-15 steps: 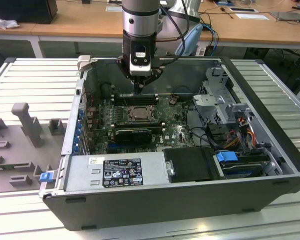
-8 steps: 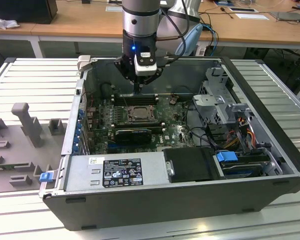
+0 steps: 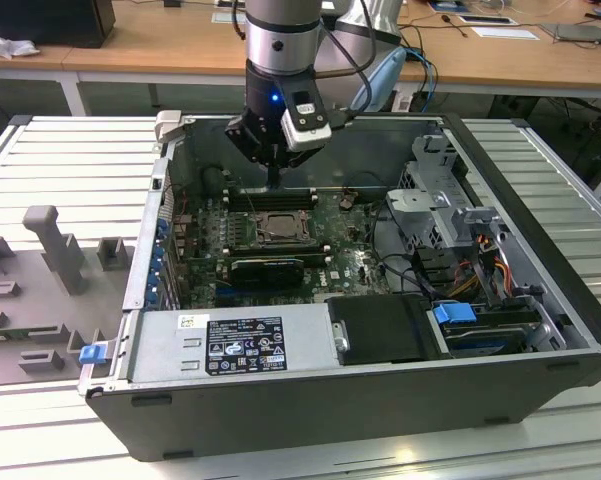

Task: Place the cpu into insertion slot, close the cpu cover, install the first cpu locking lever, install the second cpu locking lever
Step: 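Install the first cpu locking lever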

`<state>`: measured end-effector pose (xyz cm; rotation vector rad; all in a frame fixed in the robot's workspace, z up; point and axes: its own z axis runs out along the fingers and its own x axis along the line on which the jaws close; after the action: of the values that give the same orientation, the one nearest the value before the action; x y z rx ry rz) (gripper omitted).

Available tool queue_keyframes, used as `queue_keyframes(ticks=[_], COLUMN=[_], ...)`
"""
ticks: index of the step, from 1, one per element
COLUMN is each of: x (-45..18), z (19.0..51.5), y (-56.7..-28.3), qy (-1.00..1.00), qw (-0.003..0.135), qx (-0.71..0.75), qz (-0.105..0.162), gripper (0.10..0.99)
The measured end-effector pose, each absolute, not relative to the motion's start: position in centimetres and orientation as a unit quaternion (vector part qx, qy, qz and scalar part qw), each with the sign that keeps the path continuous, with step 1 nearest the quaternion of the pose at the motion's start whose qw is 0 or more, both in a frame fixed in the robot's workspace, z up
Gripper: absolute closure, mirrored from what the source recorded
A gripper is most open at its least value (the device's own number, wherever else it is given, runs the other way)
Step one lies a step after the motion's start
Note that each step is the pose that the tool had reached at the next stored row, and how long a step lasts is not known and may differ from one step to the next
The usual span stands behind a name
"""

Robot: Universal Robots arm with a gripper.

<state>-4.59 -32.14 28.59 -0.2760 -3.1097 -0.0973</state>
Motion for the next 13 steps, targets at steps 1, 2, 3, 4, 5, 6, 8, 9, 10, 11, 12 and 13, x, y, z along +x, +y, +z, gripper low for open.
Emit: queue_keyframes(ticks=[1, 2, 3, 4, 5, 6, 8, 9, 10, 11, 12, 13], x=[-4.59, -4.58, -4.58, -4.59, -4.59, -4.58, -4.59, -4.59, -4.59, -4.59, -4.61, -4.68], z=[28.57, 28.54, 28.52, 28.5, 28.48, 28.46, 28.38, 28.3, 28.21, 28.14, 28.0, 27.94], y=[-32.14, -32.14, -32.14, -32.14, -32.14, -32.14, -32.14, -32.14, -32.14, -32.14, -32.14, -32.14], qy=[-0.997, -0.998, -0.998, -0.999, -0.999, -0.999, -0.999, -0.999, -0.999, -0.999, -0.999, -0.998], qw=[0.009, 0.01, 0.01, 0.01, 0.011, 0.011, 0.011, 0.012, 0.012, 0.012, 0.012, 0.012], qx=[-0.07, -0.055, -0.046, -0.036, -0.028, -0.018, 0.004, 0.016, 0.027, 0.034, 0.042, 0.045], qz=[-0.031, -0.031, -0.031, -0.031, -0.031, -0.031, -0.03, -0.03, -0.03, -0.03, -0.03, -0.03], gripper=[0.98, 0.98, 0.98, 0.98, 0.98, 0.98, 0.98, 0.98, 0.98, 0.98, 0.98, 0.98])
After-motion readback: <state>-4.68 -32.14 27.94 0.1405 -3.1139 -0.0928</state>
